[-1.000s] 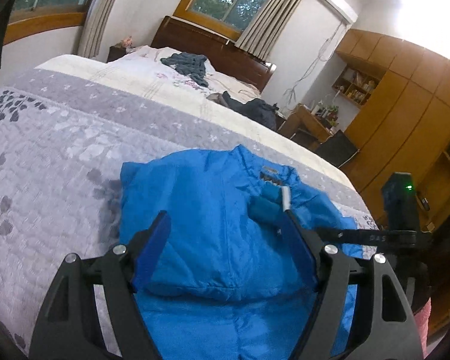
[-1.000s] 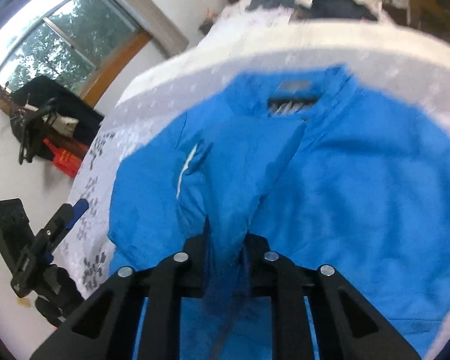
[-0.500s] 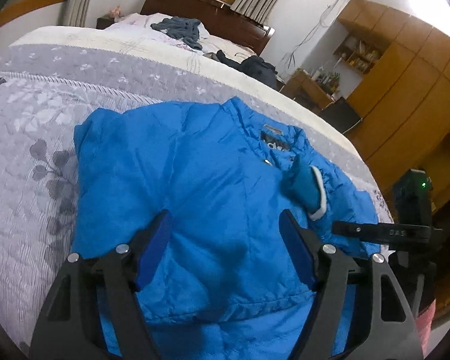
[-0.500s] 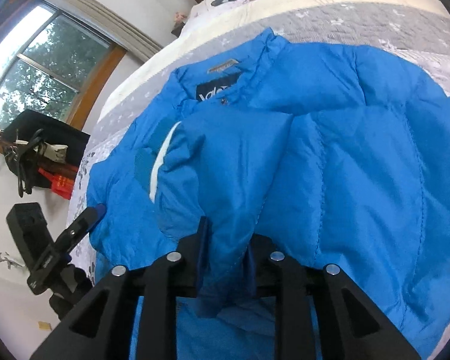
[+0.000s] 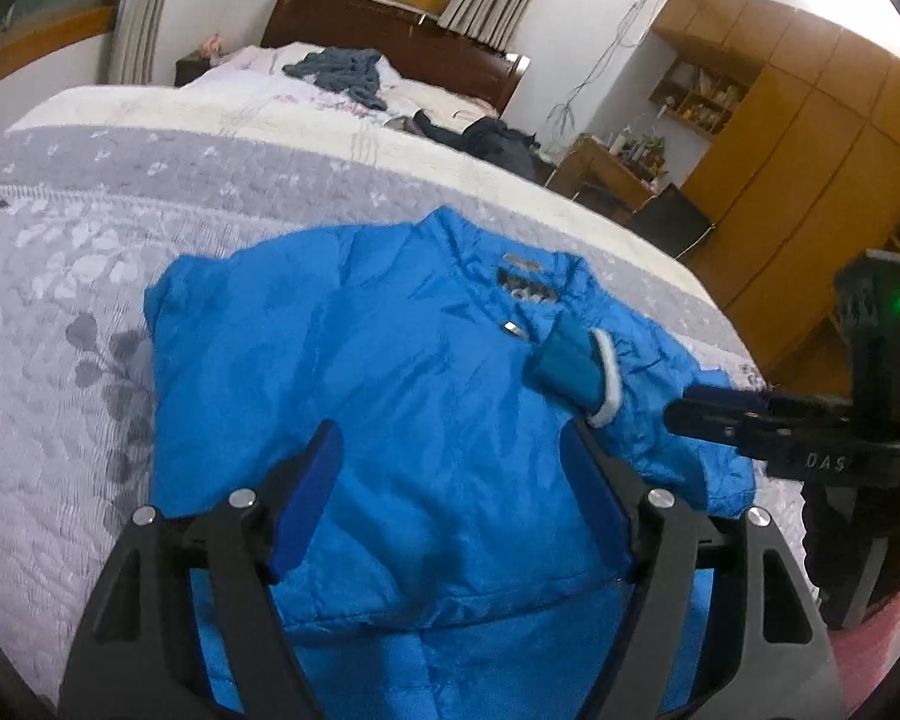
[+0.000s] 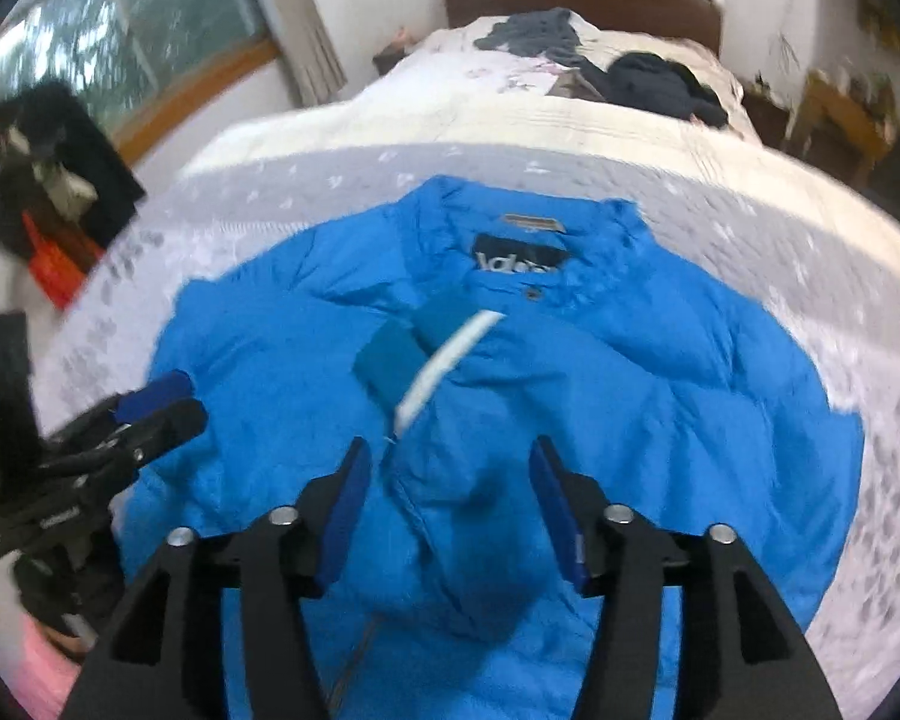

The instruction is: Fold large clothes

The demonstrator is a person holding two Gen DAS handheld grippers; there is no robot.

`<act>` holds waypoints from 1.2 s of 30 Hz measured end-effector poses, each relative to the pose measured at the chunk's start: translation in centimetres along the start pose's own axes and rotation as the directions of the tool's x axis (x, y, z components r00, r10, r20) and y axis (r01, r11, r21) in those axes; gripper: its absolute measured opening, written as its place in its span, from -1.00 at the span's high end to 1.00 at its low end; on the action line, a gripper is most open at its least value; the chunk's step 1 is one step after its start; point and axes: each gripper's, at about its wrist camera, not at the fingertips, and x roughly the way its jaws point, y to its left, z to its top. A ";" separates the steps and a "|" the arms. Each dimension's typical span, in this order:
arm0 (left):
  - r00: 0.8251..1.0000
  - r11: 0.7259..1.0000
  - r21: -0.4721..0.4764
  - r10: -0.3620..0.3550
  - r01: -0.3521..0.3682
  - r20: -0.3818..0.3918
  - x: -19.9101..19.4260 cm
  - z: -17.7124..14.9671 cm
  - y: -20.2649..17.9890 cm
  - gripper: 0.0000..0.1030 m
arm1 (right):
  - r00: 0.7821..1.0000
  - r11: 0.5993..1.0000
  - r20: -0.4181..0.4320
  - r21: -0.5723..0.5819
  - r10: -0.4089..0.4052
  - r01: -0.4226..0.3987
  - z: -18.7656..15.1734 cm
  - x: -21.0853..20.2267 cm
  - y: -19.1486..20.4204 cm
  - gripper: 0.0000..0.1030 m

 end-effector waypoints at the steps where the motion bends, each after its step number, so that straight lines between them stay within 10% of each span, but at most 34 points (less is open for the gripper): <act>1: 1.000 1.000 -0.008 0.004 -0.004 -0.005 0.1 -0.2 0.2 -0.44 | 1.000 0.999 -0.008 -0.023 -0.027 0.027 0.2 0.6 0.7 -0.23; 6: 1.000 1.000 -0.013 -0.001 0.001 -0.019 0.8 -0.5 1.1 -0.44 | 0.983 0.981 -0.065 -0.103 -0.173 0.166 0.8 5.0 2.8 -0.29; 9: 1.000 1.000 -0.006 0.002 -0.002 -0.020 0.9 -0.7 1.0 -0.44 | 0.966 0.962 -0.063 -0.125 -0.252 0.243 0.7 6.0 2.4 0.05; 13: 1.000 1.000 0.009 0.015 -0.015 -0.021 1.1 -0.8 0.8 -0.44 | 0.983 0.984 -0.055 -0.050 -0.174 0.171 0.5 4.5 0.8 0.46; 24: 0.999 0.999 0.024 0.039 -0.039 -0.017 1.4 -1.2 0.4 -0.44 | 0.992 0.963 0.084 0.247 0.089 -0.107 -3.4 -4.2 -9.5 0.51; 36: 0.999 0.999 0.010 0.040 -0.040 0.000 -0.6 -0.5 -0.7 -0.45 | 0.994 0.907 0.107 0.421 -0.014 -0.033 -9.8 -7.4 -17.7 0.43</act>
